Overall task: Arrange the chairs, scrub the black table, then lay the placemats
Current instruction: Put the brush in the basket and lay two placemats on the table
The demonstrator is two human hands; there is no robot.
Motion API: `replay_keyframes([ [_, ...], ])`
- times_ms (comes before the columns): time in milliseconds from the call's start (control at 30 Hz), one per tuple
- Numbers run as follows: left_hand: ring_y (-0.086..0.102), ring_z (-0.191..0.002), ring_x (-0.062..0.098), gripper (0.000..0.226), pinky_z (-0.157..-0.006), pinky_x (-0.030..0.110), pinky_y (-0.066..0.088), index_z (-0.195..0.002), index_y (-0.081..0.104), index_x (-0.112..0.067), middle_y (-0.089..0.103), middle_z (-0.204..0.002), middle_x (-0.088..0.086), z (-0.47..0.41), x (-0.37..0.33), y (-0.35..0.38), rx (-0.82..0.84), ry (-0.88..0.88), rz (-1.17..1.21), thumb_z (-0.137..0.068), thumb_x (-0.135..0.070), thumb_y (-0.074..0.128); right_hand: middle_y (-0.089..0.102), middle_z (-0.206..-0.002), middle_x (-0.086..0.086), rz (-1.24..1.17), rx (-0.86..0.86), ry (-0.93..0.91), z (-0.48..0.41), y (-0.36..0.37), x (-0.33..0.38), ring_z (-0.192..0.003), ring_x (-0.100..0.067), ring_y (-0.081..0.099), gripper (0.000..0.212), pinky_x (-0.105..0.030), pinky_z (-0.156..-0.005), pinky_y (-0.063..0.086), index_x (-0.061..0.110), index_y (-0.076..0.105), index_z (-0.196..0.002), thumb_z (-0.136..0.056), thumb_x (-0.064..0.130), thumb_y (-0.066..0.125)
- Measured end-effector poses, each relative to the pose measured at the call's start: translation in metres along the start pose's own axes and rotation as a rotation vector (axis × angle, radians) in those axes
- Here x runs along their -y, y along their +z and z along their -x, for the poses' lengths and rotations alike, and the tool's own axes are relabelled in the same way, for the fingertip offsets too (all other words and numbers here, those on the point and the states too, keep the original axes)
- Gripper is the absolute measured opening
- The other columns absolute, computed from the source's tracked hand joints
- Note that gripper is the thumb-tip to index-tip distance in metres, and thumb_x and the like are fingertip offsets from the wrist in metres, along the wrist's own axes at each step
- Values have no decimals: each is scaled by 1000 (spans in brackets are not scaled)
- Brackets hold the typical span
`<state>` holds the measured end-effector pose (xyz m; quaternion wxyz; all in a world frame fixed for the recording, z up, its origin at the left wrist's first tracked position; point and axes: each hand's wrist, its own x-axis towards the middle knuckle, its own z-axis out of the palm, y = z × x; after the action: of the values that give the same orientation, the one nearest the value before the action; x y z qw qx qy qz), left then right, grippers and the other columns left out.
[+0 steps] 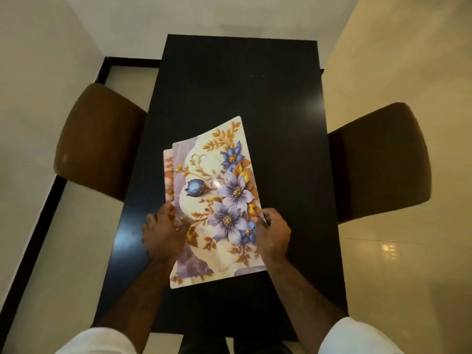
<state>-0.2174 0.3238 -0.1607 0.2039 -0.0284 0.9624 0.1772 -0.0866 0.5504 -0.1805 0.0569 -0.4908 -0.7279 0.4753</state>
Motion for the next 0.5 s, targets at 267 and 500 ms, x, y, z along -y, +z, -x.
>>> replay_keyframes([
  [267,76,-92,15,15,-75,28,57,-118,78,-30,77,-95,-10,5,-43,-11,-37,19,692,-110,-35,67,84,-96,-3,-504,19,164,-19,-66,5,-94,-25,82,11,-44,-83,70,11,79,-104,-98,2,78],
  [500,82,-97,22,15,-87,39,68,-114,84,-21,85,-101,0,-25,-145,11,188,89,900,-99,-24,81,83,-98,2,-420,-141,116,-97,-139,5,-91,-18,82,19,-49,-83,70,22,74,-104,-94,11,87],
])
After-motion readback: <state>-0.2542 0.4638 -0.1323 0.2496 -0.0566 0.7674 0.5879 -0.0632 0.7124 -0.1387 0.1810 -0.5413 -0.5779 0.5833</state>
